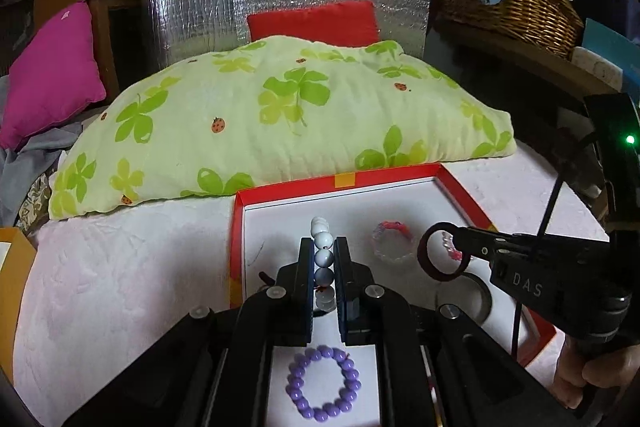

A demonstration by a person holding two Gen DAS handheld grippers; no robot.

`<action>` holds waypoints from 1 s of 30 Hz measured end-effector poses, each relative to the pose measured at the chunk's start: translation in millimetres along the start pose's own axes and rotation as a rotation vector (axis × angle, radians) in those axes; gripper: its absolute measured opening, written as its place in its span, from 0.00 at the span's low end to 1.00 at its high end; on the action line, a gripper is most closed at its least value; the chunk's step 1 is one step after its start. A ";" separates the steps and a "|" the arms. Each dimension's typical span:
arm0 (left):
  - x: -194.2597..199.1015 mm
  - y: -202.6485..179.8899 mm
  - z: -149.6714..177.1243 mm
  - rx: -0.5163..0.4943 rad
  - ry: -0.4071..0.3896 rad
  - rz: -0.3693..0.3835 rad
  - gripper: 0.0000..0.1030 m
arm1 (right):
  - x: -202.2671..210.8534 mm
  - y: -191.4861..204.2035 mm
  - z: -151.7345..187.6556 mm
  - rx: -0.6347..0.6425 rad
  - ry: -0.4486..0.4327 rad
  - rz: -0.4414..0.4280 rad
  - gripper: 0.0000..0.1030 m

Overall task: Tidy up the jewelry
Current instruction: 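Lower both tools into the tray and open them to release the bracelets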

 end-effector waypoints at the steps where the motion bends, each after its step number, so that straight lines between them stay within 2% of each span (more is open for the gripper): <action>1: -5.0 1.4 0.0 0.001 0.010 -0.004 0.10 | -3.3 -0.7 -0.4 0.002 0.004 0.002 0.06; 12: -25.8 12.4 4.2 0.008 0.056 -0.029 0.10 | -30.8 -0.4 -1.2 0.005 0.056 0.005 0.06; 30: -41.9 20.2 16.1 0.013 0.117 -0.057 0.10 | -44.9 3.1 12.0 0.041 0.092 0.022 0.07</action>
Point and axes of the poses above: each gripper's, at about its wrist camera, not at the fingertips, and x roughly against the way its jaws point, y to its left, z to its underside, the point moved 8 cm from there along -x, roughly the way its jaws point, and after that the axes turned 2 degrees about z, right-handed, at the moved point
